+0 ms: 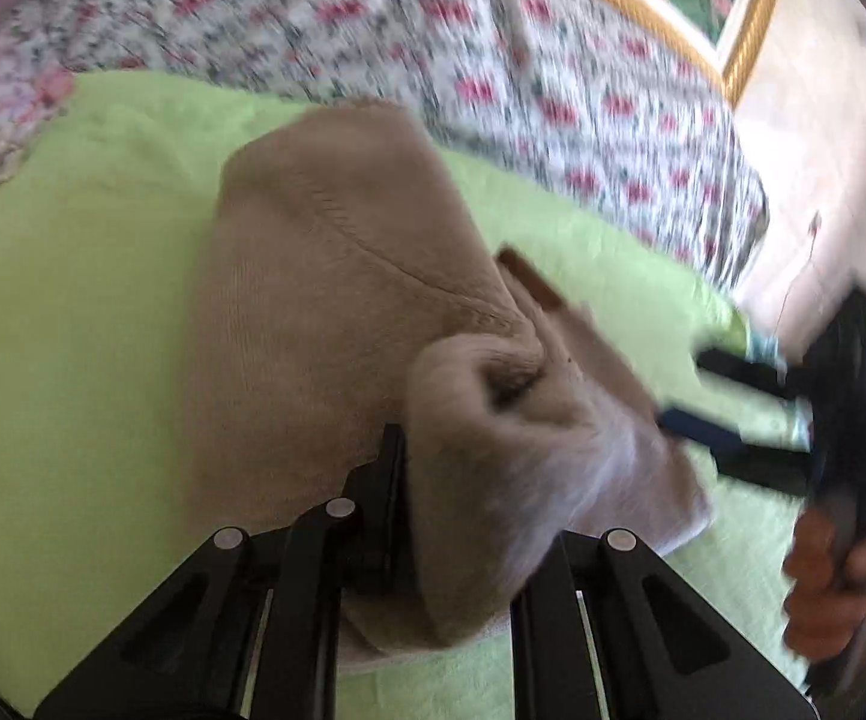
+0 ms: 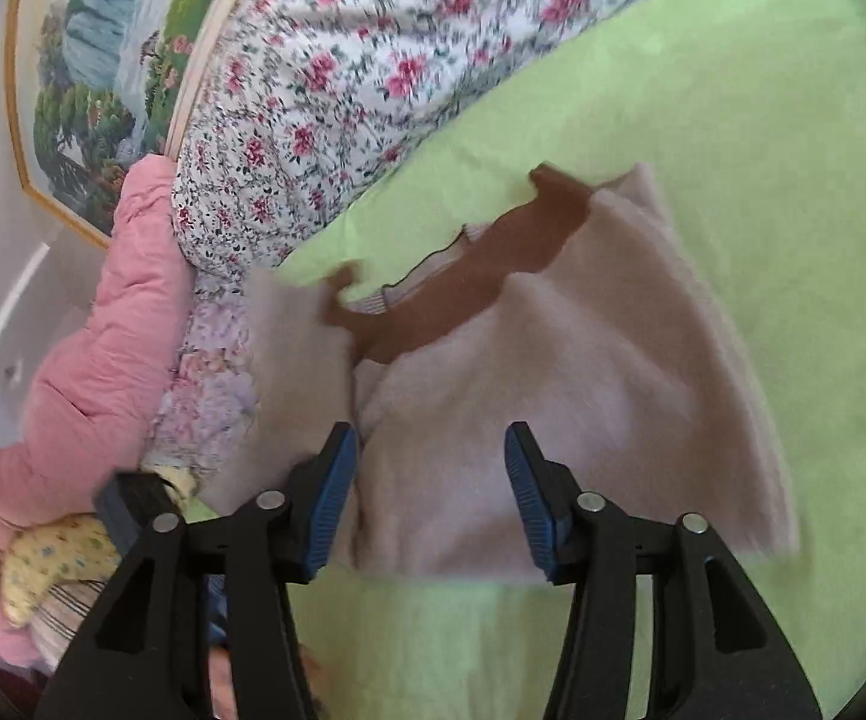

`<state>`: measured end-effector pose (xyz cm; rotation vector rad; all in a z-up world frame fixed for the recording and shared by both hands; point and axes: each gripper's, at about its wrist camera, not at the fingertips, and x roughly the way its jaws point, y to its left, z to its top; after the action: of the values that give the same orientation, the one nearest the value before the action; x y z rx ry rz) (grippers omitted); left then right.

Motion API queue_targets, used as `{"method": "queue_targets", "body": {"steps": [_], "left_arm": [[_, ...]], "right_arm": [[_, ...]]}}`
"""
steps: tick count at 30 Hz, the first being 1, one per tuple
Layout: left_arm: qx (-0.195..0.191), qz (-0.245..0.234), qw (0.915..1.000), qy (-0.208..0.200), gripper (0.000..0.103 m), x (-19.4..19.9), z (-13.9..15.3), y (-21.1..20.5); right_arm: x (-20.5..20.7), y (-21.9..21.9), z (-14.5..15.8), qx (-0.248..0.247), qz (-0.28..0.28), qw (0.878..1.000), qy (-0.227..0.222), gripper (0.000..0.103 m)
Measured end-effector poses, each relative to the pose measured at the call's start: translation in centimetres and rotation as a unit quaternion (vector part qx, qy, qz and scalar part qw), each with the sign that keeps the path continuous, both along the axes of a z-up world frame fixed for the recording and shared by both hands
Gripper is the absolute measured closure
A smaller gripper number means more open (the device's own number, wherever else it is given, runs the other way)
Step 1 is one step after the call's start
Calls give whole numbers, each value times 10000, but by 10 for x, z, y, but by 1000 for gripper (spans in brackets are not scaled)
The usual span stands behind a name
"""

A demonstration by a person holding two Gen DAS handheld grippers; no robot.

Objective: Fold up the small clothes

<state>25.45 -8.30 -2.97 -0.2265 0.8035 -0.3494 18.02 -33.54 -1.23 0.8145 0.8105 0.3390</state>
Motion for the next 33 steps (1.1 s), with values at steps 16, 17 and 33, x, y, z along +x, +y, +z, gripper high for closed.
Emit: {"method": "queue_targets", "body": {"steps": [16,17,33], "left_arm": [[354,-316,9987,-173,91,-7,5,-13],[327,-349,9986,-227,91,-8,12,-15],[-20,-1435,9895,173,91,11,0,-156]], "right_arm": [[136,73,-42,324,1062,9929,420,86],[136,71,-38,297,1057,9933,364,87],[87,-69,-18,-792,145,9968,28,88]]}}
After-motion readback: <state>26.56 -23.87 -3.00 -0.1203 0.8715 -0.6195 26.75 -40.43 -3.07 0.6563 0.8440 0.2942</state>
